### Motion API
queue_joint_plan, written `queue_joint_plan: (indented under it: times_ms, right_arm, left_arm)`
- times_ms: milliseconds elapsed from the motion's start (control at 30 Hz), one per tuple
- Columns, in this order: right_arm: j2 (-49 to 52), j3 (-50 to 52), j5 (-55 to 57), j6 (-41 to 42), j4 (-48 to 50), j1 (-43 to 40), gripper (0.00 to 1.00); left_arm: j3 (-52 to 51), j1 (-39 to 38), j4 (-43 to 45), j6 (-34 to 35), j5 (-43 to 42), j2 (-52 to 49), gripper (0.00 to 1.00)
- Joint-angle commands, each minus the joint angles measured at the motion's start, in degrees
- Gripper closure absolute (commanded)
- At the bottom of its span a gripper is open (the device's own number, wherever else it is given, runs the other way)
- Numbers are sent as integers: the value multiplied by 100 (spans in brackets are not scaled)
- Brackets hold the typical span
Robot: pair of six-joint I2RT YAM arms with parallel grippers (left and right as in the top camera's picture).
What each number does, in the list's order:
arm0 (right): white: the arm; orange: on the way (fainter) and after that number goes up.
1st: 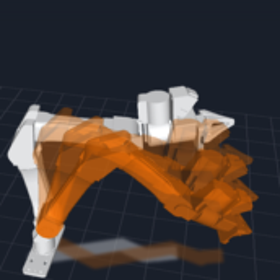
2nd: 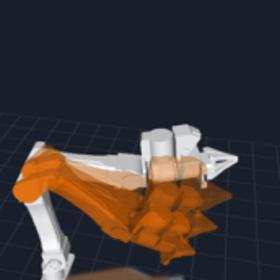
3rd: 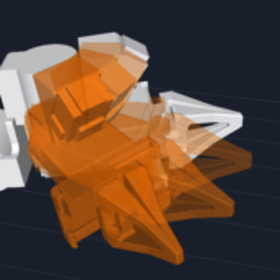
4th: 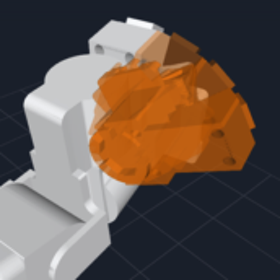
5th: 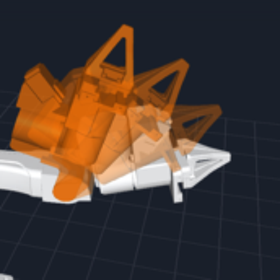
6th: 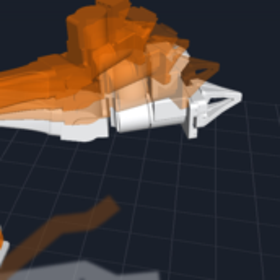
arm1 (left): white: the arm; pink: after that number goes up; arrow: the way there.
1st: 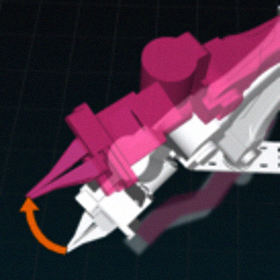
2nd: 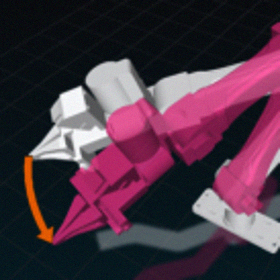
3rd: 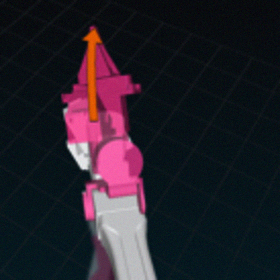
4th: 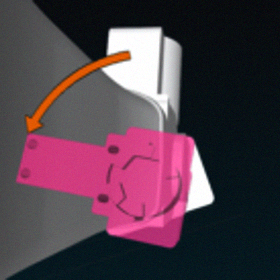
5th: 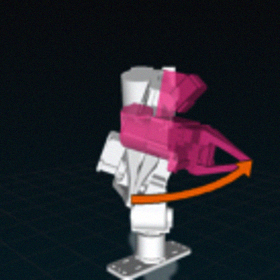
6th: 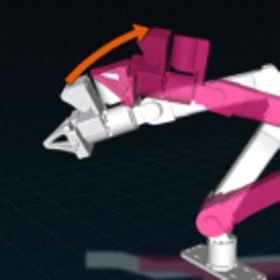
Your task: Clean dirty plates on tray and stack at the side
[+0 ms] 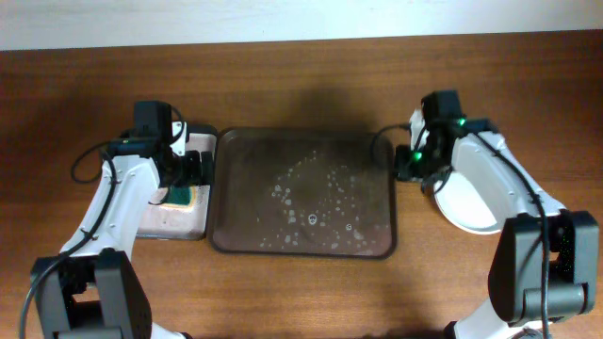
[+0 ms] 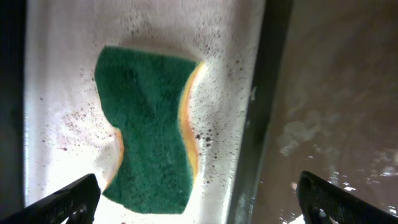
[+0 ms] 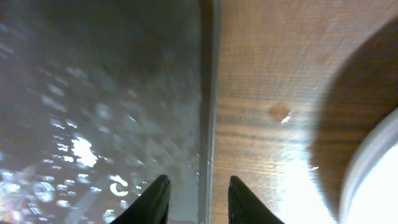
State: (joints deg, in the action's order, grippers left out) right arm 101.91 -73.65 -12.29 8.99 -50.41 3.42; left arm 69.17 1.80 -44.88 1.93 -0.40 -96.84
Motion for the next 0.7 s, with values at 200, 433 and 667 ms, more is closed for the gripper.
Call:
queue_joint_plan:
  times_ms: [200, 433, 667]
  right_arm:
    - [-793, -1274, 98, -122, -1298, -129, 1]
    - [-1687, -1008, 420, -122, -1862, -236, 1]
    - [-3423, 321, 520, -122, -1237, -236, 1]
  left_arm:
    - [1091, 13, -1421, -31, -516, 197, 1]
    - [1021, 13, -2293, -31, -793, 879, 1]
    - [179, 11, -1609, -205, -798, 2636, 1]
